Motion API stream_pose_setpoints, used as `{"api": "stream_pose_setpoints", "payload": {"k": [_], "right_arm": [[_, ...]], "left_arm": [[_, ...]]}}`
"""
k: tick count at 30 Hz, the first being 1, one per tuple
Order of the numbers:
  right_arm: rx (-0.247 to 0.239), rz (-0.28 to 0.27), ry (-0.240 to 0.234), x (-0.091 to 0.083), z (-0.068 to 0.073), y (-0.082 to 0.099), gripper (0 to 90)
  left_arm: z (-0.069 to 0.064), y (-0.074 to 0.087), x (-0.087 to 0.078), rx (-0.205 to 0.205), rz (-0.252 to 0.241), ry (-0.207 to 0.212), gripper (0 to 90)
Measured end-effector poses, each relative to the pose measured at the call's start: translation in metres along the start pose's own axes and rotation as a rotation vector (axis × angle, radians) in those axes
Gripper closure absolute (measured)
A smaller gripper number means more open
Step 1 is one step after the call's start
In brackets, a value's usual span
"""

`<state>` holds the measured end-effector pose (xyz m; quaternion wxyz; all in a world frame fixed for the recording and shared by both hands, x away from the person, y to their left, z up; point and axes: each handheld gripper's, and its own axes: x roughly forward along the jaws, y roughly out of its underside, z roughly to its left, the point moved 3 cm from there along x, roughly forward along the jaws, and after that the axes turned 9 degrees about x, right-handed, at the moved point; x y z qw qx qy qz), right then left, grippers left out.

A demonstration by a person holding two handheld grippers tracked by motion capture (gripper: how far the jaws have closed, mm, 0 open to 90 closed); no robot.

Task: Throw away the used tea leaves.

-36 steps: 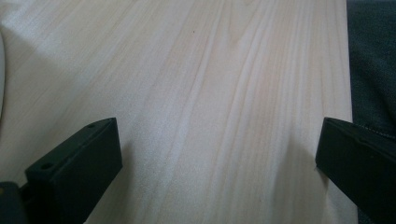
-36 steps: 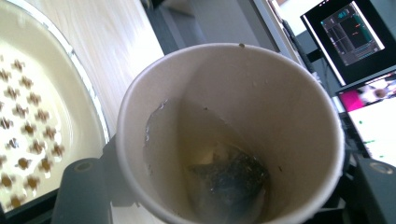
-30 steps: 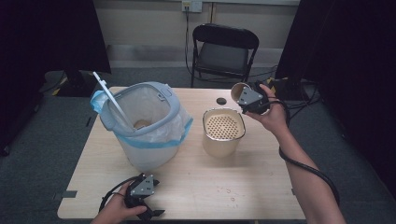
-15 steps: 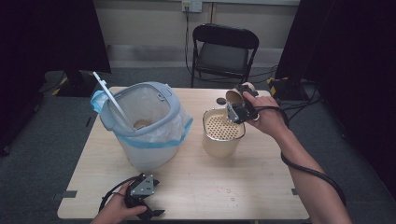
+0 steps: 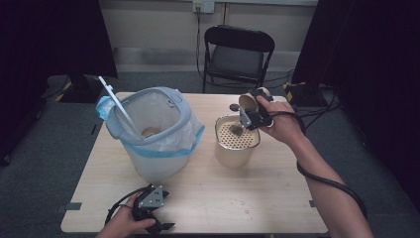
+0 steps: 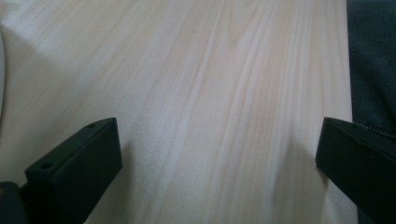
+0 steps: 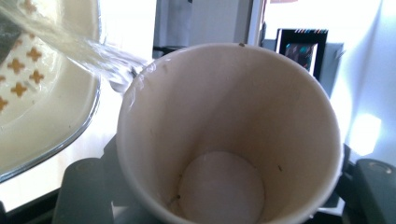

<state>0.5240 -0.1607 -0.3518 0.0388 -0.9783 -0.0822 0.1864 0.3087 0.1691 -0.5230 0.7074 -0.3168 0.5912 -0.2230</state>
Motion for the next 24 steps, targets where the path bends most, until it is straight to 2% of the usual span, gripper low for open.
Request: {"api": "stream_pose_setpoints", "payload": {"k": [1, 2, 4, 6, 8, 9, 10, 12, 14, 15, 16, 17, 18, 19, 24], "right_arm": [[0.087, -0.009, -0.028, -0.001, -0.005, 0.003, 29.5], [0.087, -0.009, -0.028, -0.001, -0.005, 0.003, 29.5], [0.182, -0.037, -0.069, -0.001, -0.010, 0.007, 29.4], [0.246, -0.051, -0.096, -0.002, -0.013, 0.009, 29.4], [0.284, -0.064, -0.108, -0.002, -0.016, 0.011, 29.3], [0.374, -0.086, -0.158, -0.001, -0.017, 0.013, 29.2], [0.374, -0.086, -0.158, -0.001, -0.017, 0.013, 29.2], [0.420, -0.097, -0.181, -0.001, -0.018, 0.013, 29.2], [0.472, -0.109, -0.216, -0.001, -0.019, 0.013, 29.2], [0.518, -0.127, -0.245, -0.001, -0.020, 0.013, 29.1], [0.518, -0.127, -0.245, -0.001, -0.020, 0.013, 29.1], [0.551, -0.134, -0.263, -0.001, -0.021, 0.013, 29.1], [0.551, -0.134, -0.263, -0.001, -0.021, 0.013, 29.1], [0.605, -0.134, -0.297, -0.001, -0.022, 0.012, 29.1], [0.640, -0.143, -0.332, -0.001, -0.023, 0.010, 29.0]], "left_arm": [[0.000, 0.000, 0.000, -0.005, -0.003, 0.004, 0.0], [0.000, 0.000, 0.000, -0.005, -0.003, 0.004, 0.0], [0.000, 0.000, 0.000, -0.001, -0.001, 0.000, 0.0], [0.000, 0.000, 0.000, -0.001, -0.005, 0.000, 0.0], [0.000, 0.000, 0.000, -0.001, -0.002, -0.001, 0.0], [0.000, 0.000, 0.000, 0.000, 0.000, 0.000, 0.0], [0.000, 0.000, 0.000, 0.000, 0.000, 0.000, 0.0], [0.000, 0.000, 0.001, -0.006, -0.007, 0.004, 0.0], [0.000, 0.000, 0.000, -0.004, -0.001, 0.004, 0.0], [0.000, 0.000, 0.001, -0.005, -0.008, 0.002, 0.0], [0.000, 0.000, 0.001, -0.005, -0.008, 0.002, 0.0], [0.000, 0.000, 0.000, -0.001, -0.002, -0.001, 0.0], [0.000, 0.000, 0.000, -0.001, -0.002, -0.001, 0.0], [0.000, 0.000, 0.000, -0.004, 0.001, 0.002, 0.0], [0.000, 0.000, -0.001, -0.001, 0.013, 0.002, 0.0]]}}
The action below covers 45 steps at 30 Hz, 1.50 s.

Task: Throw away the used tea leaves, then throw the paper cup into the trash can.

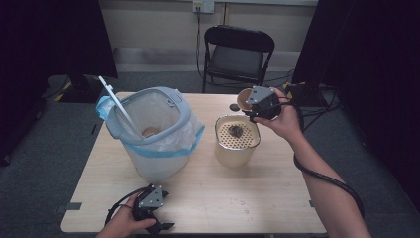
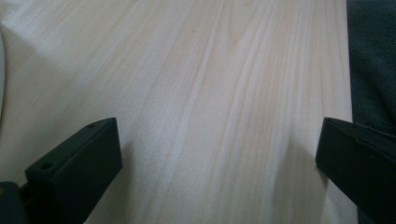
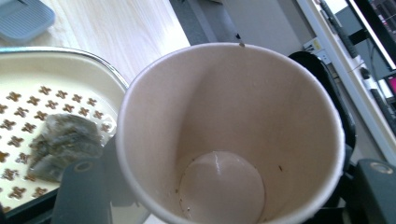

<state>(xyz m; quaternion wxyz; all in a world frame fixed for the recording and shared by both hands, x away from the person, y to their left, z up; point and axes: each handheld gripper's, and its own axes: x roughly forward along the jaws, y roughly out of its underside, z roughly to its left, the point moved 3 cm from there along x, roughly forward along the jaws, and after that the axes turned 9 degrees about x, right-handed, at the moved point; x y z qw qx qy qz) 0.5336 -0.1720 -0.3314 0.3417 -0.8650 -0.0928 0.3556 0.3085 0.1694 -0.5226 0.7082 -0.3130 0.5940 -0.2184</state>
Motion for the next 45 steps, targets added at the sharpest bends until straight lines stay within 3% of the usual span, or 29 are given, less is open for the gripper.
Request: {"api": "stream_pose_setpoints", "payload": {"k": [5, 14, 27, 38, 39, 45], "right_arm": [[0.065, 0.004, -0.055, 0.001, 0.001, -0.003, 28.7], [0.153, 0.009, -0.112, 0.002, 0.001, -0.004, 28.6], [0.214, -0.005, -0.186, 0.003, 0.003, -0.014, 28.4], [0.304, -0.018, -0.246, 0.004, 0.006, -0.030, 28.1], [0.335, -0.018, -0.257, 0.005, 0.006, -0.032, 28.0], [0.358, -0.016, -0.278, 0.006, 0.006, -0.040, 27.9]], "left_arm": [[0.000, 0.000, 0.001, -0.002, -0.010, 0.005, 0.0], [0.000, 0.000, 0.000, -0.001, -0.008, 0.003, 0.0], [0.000, 0.000, 0.000, 0.000, -0.007, 0.003, 0.0], [0.000, 0.000, 0.000, 0.002, -0.001, 0.002, 0.0], [0.000, 0.000, 0.000, 0.001, -0.002, 0.003, 0.0], [0.000, 0.000, 0.000, -0.001, -0.005, 0.003, 0.0]]}}
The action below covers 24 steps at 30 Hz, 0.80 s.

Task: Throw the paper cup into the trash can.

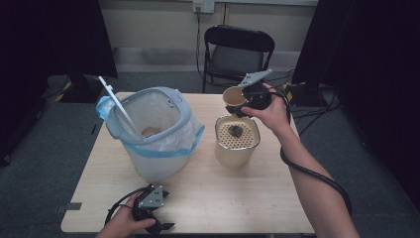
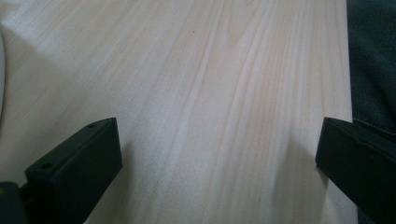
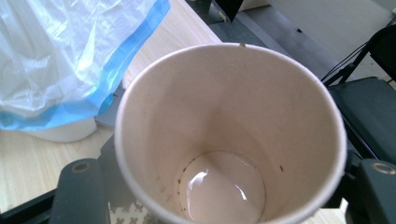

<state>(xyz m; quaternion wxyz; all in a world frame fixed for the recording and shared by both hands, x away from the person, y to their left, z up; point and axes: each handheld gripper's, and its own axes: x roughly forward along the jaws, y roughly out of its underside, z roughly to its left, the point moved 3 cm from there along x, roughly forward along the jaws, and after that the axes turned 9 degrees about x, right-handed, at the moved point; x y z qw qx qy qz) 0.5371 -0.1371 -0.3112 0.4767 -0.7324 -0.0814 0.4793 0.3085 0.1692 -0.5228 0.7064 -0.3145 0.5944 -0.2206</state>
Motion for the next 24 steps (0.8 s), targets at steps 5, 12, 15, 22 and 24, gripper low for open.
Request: {"api": "stream_pose_setpoints", "payload": {"k": [5, 12, 15, 22, 24], "right_arm": [[0.015, 0.004, -0.007, 0.002, 0.002, -0.007, 27.9], [0.025, -0.008, -0.030, 0.002, 0.006, -0.018, 27.7], [0.037, -0.026, -0.057, 0.000, 0.009, -0.023, 27.7], [0.022, -0.033, -0.068, -0.007, 0.013, -0.037, 27.7], [0.023, -0.036, -0.070, -0.008, 0.013, -0.039, 27.7]], "left_arm": [[0.000, 0.000, 0.000, 0.002, 0.000, -0.002, 0.0], [0.000, 0.000, 0.000, 0.002, 0.003, -0.002, 0.0], [0.000, 0.000, 0.000, 0.002, 0.002, -0.001, 0.0], [0.000, 0.000, 0.000, 0.002, 0.008, -0.004, 0.0], [0.000, 0.000, 0.000, 0.003, 0.006, -0.005, 0.0]]}}
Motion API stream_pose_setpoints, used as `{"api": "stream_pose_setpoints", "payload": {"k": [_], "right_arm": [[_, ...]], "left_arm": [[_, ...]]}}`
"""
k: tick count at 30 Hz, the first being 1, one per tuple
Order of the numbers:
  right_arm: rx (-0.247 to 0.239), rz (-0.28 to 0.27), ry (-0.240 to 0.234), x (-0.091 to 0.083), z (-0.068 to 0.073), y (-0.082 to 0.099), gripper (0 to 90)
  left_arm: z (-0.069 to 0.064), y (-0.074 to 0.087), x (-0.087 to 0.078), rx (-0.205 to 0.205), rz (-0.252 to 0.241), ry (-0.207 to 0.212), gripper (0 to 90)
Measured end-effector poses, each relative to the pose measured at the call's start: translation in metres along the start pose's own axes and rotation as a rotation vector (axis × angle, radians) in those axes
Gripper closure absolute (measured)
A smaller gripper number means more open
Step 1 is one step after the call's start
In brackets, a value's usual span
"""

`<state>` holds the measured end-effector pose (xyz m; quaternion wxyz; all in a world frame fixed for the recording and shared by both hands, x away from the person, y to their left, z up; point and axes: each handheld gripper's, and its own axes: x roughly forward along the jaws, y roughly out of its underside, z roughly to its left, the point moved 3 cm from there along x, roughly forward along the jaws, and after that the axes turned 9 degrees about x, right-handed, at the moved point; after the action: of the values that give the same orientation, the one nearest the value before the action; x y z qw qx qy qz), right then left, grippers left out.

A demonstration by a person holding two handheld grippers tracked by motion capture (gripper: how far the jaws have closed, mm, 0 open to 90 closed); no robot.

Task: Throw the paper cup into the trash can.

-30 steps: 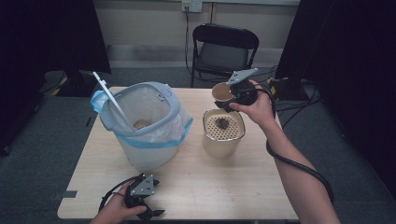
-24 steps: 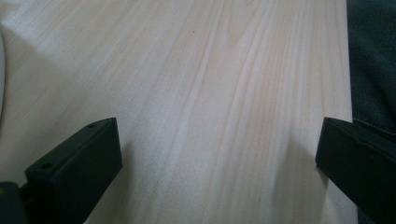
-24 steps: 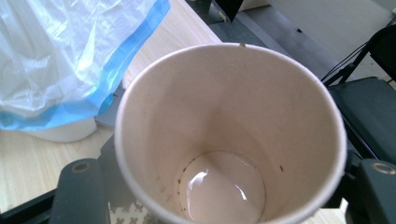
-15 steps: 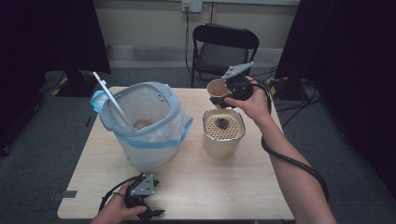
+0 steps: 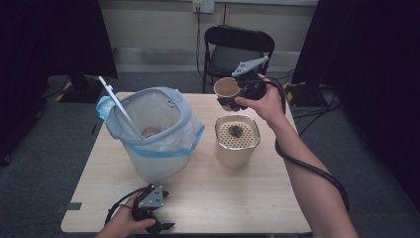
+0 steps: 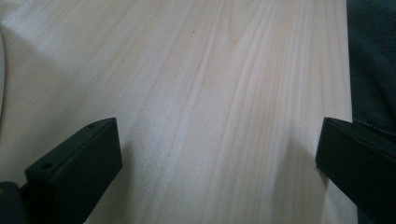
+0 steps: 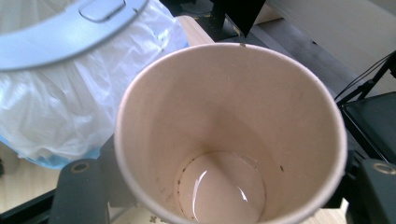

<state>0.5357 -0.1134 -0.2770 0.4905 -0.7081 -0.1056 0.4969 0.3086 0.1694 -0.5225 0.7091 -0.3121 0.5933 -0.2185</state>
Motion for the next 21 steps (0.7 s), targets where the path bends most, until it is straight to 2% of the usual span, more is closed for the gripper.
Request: {"api": "stream_pose_setpoints", "payload": {"k": [14, 15, 21], "right_arm": [[-0.023, 0.018, -0.029, -0.001, 0.013, -0.021, 27.7], [-0.028, 0.019, -0.030, -0.001, 0.014, -0.023, 27.7], [-0.031, 0.011, -0.036, -0.002, 0.019, -0.032, 27.7]], "left_arm": [[-0.001, 0.000, 0.000, -0.008, -0.007, 0.002, 0.0], [0.000, 0.000, 0.000, 0.001, 0.001, 0.001, 0.0], [0.000, 0.000, 0.000, -0.005, -0.001, 0.003, 0.0]]}}
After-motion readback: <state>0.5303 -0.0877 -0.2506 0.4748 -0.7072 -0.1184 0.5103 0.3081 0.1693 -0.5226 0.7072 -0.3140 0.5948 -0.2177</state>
